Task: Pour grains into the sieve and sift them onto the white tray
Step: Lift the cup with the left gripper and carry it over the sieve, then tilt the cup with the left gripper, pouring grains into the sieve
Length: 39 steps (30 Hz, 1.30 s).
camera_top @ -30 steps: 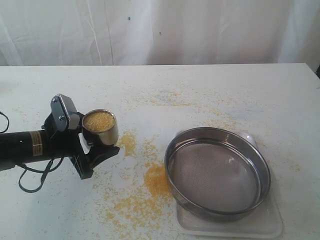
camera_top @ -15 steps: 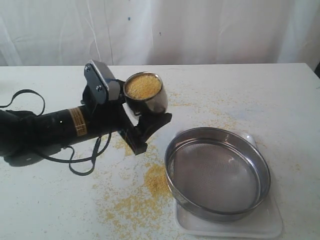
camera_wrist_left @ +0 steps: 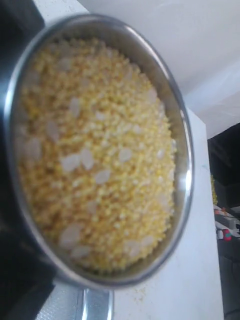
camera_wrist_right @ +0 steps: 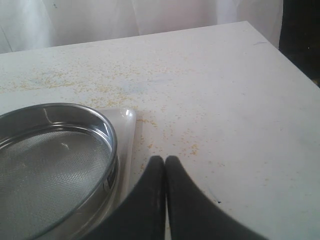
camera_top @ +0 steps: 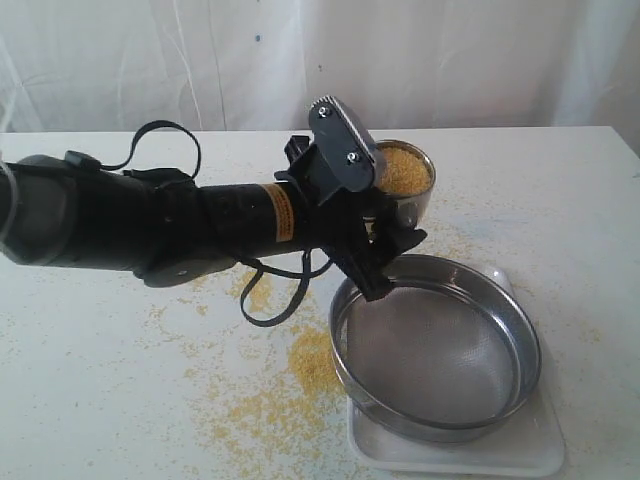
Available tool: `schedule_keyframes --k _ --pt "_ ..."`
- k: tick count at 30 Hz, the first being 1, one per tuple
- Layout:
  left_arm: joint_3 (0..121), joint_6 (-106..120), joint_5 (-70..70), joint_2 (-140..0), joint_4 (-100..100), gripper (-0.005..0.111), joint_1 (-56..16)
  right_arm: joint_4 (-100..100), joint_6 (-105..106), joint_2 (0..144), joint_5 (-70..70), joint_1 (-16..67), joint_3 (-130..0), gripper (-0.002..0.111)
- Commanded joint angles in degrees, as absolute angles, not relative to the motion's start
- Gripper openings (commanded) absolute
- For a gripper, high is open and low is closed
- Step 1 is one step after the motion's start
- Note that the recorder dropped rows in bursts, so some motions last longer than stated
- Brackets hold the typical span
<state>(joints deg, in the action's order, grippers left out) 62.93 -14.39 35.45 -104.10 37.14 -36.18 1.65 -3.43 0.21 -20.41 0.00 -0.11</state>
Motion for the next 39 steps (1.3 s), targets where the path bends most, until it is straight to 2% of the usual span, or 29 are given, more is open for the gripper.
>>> schedule_keyframes --k 1,8,19,39 --pt "65.5 -11.4 34.5 -105.9 36.8 0.0 -36.8 1.6 -3.4 0.0 -20.1 0.0 0.0 0.0" --pt "67.1 -4.2 28.6 -107.7 36.9 0.0 -37.0 1.6 -3.4 0.0 -20.1 0.0 0.0 0.0" --pt "68.3 14.8 21.3 -107.9 36.5 0.0 -41.4 1.6 -3.4 0.0 -20.1 0.0 0.0 0.0" --pt "68.7 21.5 19.6 -108.1 36.2 0.0 -41.5 1.6 -3.4 0.0 -20.1 0.0 0.0 0.0"
